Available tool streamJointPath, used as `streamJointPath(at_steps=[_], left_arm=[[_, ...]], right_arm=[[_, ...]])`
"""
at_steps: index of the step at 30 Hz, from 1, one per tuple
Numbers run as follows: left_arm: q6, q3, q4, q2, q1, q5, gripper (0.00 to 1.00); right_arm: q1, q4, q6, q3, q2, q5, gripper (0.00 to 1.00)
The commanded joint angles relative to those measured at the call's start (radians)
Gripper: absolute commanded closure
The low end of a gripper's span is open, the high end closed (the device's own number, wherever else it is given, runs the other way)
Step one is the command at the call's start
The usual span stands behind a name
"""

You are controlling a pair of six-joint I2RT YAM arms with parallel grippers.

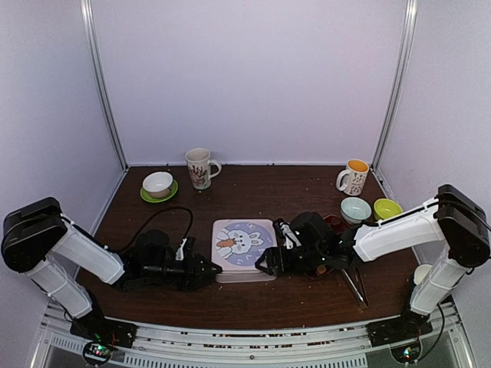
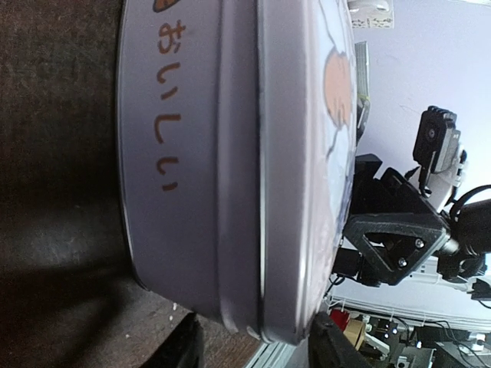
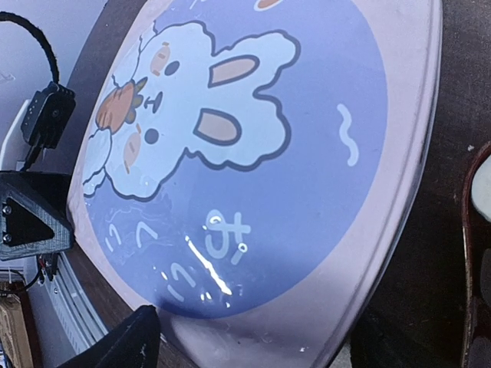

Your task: Pack the chocolate

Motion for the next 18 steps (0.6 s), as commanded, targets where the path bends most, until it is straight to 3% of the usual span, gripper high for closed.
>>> streamJointPath(at_steps=[1,10,15,18], left_arm=[[-0.024,-0.015,0.076,0.054,-0.003,-0.048,0.56],[-0.024,-0.052,0.085,0.112,-0.003,-0.06,0.69],[-0.022,-0.069,0.13,0.089,-0.003,-0.055,0.53],[0.006,-0.069,0.054,0.017,-0.003,-0.077,0.45]], right_arm=[[0.029,-0.005,-0.036,0.056,0.021,-0.029,0.15],[0.041,-0.015,-0.055,0.087,0.035,-0.031,0.15],[0.041,-0.07,-0.058,0.099,0.006,0.031,0.11],[0.038,-0.09,-0.057,0.1,-0.022,0.063,0.08]])
